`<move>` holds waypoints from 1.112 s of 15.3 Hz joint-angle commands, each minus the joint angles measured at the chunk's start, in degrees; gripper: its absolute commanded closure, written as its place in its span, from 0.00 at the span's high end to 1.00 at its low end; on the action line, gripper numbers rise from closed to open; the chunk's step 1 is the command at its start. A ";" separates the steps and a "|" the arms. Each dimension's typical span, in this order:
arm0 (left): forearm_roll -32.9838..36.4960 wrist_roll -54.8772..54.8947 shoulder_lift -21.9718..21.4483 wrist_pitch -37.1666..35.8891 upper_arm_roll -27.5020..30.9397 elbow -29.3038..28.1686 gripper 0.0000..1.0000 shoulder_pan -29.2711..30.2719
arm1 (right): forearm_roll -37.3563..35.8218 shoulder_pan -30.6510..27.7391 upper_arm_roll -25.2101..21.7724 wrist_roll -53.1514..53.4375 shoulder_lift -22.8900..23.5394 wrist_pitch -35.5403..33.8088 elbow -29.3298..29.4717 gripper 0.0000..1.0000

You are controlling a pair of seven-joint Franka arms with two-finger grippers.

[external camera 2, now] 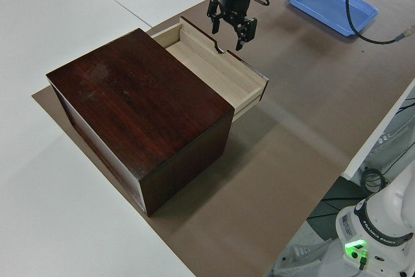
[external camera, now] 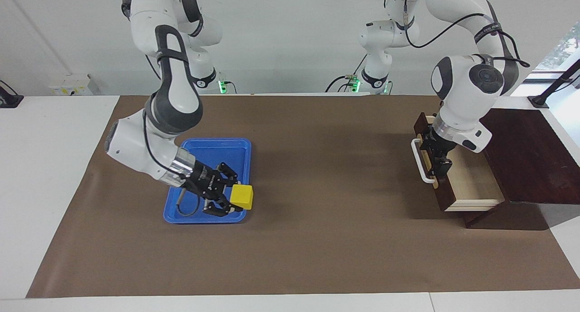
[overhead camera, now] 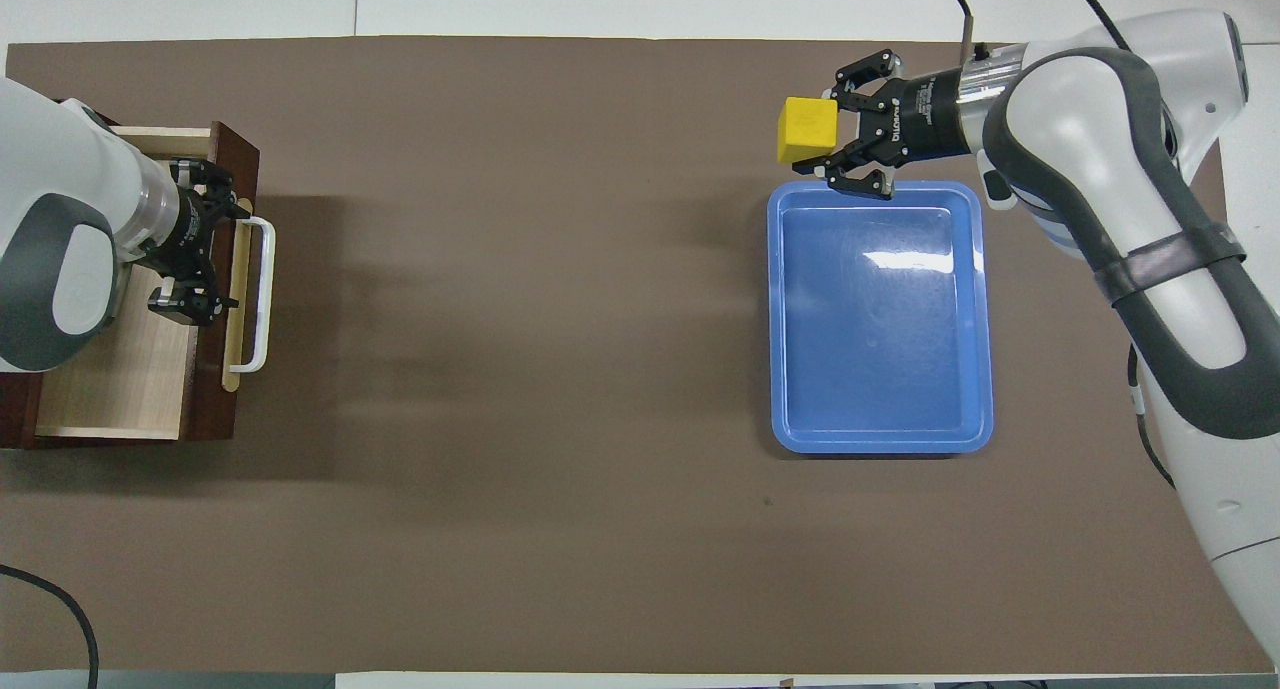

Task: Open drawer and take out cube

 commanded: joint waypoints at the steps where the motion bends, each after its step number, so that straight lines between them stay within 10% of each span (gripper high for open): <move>1: 1.74 3.91 -1.70 1.19 -0.44 -2.18 1.00 2.32 | -0.60 -1.82 0.90 -9.25 -3.86 0.75 -9.78 0.00; 17: 2.19 19.74 -1.17 4.62 -0.35 -1.21 1.00 13.84 | 1.68 -3.14 0.90 -25.71 -5.80 7.51 -25.71 0.00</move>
